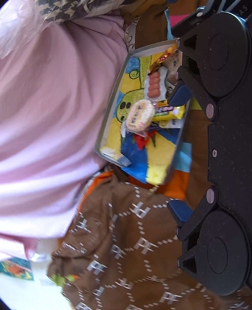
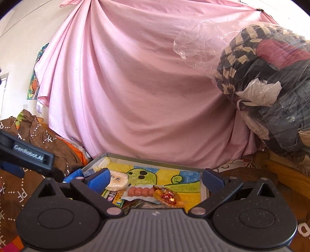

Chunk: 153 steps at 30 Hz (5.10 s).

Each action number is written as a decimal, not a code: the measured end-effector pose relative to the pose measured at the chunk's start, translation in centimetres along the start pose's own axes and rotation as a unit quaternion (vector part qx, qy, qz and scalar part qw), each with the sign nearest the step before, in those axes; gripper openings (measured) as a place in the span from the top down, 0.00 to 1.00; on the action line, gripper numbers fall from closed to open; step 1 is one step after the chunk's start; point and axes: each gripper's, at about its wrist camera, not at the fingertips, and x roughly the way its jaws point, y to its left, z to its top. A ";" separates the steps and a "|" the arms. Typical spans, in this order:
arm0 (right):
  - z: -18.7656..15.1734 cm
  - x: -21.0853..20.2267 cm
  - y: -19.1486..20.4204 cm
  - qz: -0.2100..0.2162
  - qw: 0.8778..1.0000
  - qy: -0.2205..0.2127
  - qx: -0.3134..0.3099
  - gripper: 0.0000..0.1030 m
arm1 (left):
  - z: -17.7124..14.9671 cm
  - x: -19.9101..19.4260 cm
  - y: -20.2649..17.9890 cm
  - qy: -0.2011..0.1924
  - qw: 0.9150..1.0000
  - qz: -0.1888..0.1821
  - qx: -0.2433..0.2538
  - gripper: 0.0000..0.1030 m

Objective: Organize snacks

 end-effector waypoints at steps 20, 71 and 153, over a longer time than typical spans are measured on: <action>-2.5 -4.7 1.8 0.006 0.999 0.034 0.005 0.00 | -7.4 -5.0 5.0 -0.037 0.998 0.024 -0.038 0.01; -7.9 -11.1 3.9 0.020 0.985 0.161 0.052 0.00 | -15.7 -9.8 7.6 -0.025 0.997 0.029 0.074 0.01; -8.2 -11.2 4.5 0.028 0.985 0.165 0.036 0.00 | -16.3 -9.9 7.1 -0.003 0.997 0.026 0.070 0.03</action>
